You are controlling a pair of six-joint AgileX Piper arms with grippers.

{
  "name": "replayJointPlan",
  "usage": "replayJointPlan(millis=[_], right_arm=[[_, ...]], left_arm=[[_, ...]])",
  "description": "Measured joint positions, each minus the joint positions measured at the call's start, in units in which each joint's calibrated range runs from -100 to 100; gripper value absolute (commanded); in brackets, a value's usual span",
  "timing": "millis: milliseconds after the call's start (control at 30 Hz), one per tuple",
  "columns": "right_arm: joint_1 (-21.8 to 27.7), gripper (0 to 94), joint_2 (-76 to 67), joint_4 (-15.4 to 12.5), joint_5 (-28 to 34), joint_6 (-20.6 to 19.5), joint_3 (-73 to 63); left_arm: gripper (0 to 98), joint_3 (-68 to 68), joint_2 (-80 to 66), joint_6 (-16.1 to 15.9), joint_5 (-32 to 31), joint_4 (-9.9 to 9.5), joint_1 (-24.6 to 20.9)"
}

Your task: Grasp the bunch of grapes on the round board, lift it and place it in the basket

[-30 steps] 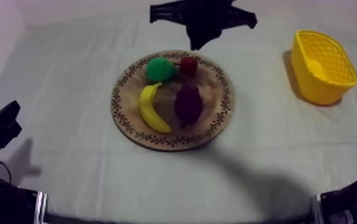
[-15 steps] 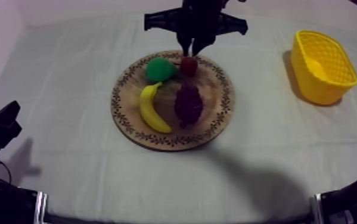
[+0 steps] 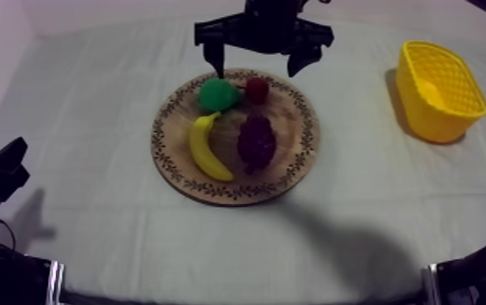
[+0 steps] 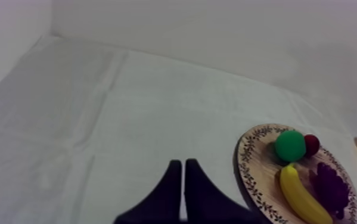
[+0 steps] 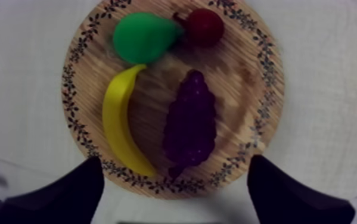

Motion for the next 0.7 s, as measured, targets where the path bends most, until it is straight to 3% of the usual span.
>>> replayJointPlan(millis=[233, 700], right_arm=[[0.3, 92.5, 3.0, -1.2, -0.9, 0.7, 2.3], [2.4, 92.0, 11.0, -4.0, -13.4, 2.8, 9.0]], left_arm=[[0.1, 0.0, 0.0, 0.0, 0.0, 0.0, 0.0], [0.1, 0.0, 0.0, 0.0, 0.0, 0.0, 0.0]])
